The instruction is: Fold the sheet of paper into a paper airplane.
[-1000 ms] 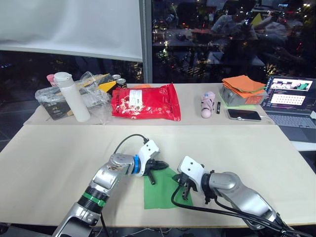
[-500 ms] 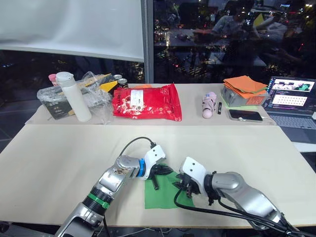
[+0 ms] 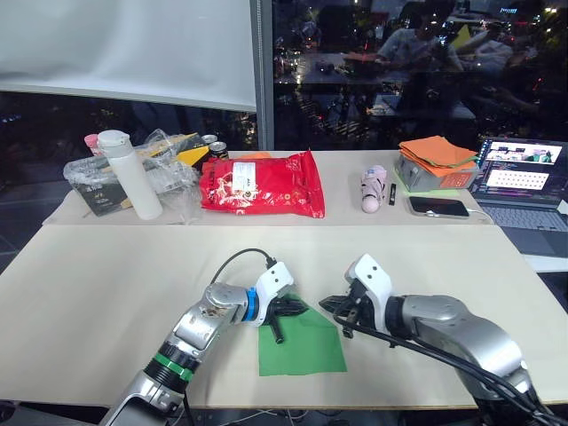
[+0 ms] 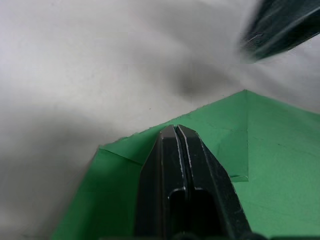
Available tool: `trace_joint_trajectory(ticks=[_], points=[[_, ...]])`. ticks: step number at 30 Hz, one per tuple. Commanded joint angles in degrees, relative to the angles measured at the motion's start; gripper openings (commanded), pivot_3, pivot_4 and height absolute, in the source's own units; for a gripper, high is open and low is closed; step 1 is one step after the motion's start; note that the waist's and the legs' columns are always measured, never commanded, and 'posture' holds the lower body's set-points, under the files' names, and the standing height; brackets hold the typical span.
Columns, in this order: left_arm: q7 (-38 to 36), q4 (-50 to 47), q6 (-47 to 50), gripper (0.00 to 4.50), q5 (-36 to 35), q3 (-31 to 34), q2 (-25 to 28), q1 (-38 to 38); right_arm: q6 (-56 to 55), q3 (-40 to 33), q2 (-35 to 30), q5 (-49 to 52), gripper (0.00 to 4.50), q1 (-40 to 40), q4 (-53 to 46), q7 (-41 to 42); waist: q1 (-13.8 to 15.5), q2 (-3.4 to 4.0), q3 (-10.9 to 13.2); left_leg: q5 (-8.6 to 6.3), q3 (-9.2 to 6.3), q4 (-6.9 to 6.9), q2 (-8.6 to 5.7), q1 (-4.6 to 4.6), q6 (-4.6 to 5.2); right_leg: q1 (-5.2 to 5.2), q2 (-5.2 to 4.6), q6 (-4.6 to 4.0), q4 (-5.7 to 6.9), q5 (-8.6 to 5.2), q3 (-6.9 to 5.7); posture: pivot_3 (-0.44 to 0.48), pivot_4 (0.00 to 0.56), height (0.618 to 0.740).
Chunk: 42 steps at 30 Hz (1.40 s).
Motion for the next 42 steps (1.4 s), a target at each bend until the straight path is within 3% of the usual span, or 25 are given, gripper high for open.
trace_joint_trajectory(ticks=[1,10,30,42], points=[[0.41,-0.85,1.69,0.0,-0.01,-0.1,0.55,1.11,-3.68,2.59,2.47,-1.36,0.03,-0.96,3.52,-1.28,0.02,0.01,0.0,0.0,0.0,0.0,0.0,-0.01,0.0,0.0,0.0,0.0,0.01,0.0,0.0,0.0,0.15,0.732],[0.08,-2.38,3.74,0.0,-1.08,0.46,1.16,1.76,-7.62,4.22,3.1,-4.56,0.03,0.57,7.72,-3.0,0.02,0.02,-0.02,0.0,0.0,0.02,0.0,0.01,0.0,0.02,0.0,0.0,0.0,0.0,0.0,0.0,0.15,0.732],[-2.18,-0.12,4.35,0.0,-2.05,-0.41,1.32,-1.13,-12.69,0.16,-4.8,-3.38,0.03,9.94,-0.06,1.19,0.2,0.01,-0.08,0.0,0.0,0.02,-0.01,-0.02,0.0,0.04,0.0,0.01,-0.04,-0.01,0.0,0.0,0.15,0.732],[-2.59,0.67,4.26,0.0,-1.99,-0.98,0.94,-2.08,-14.46,-2.28,-3.92,-1.58,0.03,10.24,-1.39,1.68,0.15,0.0,-0.08,0.0,0.0,0.03,-0.01,-0.05,0.0,0.02,0.0,0.01,-0.04,-0.01,0.0,0.0,0.15,0.732]])
